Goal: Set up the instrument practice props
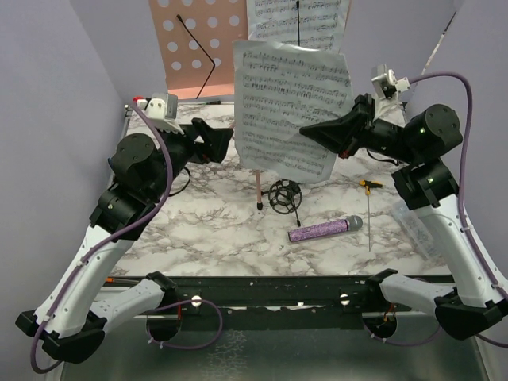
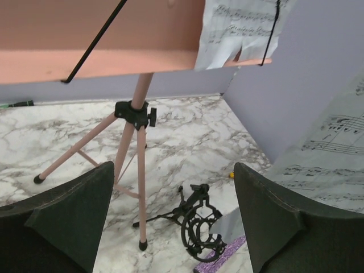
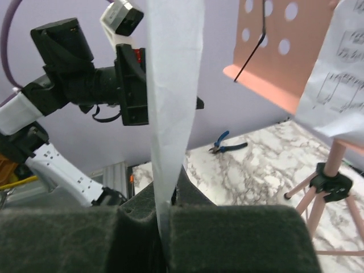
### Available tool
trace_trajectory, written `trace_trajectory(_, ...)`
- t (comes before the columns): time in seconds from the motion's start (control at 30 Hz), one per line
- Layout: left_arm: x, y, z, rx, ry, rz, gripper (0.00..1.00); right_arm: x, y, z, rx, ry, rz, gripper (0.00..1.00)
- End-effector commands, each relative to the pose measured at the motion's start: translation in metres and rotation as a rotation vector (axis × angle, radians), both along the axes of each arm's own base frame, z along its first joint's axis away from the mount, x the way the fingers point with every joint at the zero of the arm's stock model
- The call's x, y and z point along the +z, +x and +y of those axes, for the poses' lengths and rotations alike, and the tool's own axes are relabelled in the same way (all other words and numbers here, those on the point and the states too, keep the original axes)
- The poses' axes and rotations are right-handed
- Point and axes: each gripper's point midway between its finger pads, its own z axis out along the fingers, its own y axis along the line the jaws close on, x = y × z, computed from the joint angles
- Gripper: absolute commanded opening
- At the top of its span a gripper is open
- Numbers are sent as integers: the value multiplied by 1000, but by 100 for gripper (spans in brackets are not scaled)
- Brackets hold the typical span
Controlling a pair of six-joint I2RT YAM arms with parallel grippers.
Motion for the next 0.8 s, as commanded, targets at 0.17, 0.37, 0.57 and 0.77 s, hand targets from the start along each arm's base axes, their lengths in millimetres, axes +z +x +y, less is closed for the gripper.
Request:
trace_trajectory(0.17, 68, 8, -10, -33, -19, -107, 83, 56, 26, 1, -84, 73, -63, 0)
trace_trajectory(0.37, 98, 18, 0, 44, -47, -152, 81, 85, 35, 0, -119, 99, -120, 0)
trace_trajectory(0.57, 111, 34, 14, 160, -45, -158, 79, 110, 49, -2, -175, 124, -162, 0)
trace_trajectory(0.77, 106, 56, 13, 225, -10, -142, 78, 117, 71, 3, -213, 120, -163, 0)
